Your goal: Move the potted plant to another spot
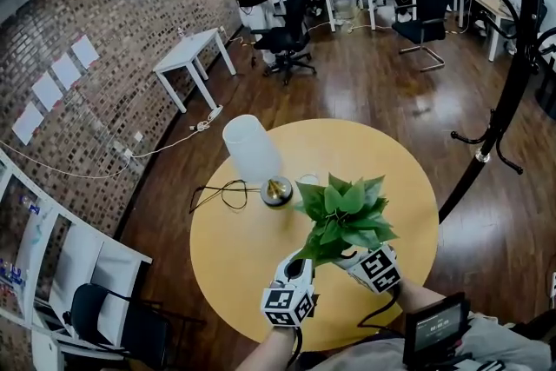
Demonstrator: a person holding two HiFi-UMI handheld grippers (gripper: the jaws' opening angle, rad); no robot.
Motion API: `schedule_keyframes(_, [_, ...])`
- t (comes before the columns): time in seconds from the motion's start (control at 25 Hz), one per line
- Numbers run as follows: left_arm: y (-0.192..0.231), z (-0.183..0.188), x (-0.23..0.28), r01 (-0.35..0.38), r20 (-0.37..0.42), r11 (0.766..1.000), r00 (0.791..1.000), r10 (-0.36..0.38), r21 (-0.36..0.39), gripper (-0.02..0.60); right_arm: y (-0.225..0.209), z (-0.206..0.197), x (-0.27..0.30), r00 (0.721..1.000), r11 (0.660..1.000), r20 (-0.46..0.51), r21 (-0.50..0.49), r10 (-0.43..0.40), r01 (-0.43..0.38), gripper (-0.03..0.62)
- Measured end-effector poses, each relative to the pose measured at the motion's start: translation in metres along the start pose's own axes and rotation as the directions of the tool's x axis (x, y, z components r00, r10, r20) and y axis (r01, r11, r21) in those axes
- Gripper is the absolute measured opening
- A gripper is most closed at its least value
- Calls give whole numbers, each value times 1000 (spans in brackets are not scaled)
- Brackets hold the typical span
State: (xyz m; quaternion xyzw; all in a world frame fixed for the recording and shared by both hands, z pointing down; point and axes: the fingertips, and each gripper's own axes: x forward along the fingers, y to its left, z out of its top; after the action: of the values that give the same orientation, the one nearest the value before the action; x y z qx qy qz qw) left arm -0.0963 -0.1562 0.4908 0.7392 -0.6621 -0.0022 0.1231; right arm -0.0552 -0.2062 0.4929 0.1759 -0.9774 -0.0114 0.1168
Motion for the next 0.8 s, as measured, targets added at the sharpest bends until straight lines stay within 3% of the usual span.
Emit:
schedule_keyframes(0.28, [55, 3, -25, 65, 4, 998, 998, -65, 4, 2, 39, 10, 46, 998, 998, -10, -5, -69, 69, 488])
schedule_keyframes(0.52, [77, 23, -25, 143, 1, 990, 990, -143, 2, 2, 49, 30, 59, 989, 990, -22, -2, -143, 143, 488])
schedule_keyframes(0.8, [141, 25, -87, 210, 0, 978, 978, -210, 7, 2, 126, 44, 104, 979, 979, -28, -3, -203, 203, 488])
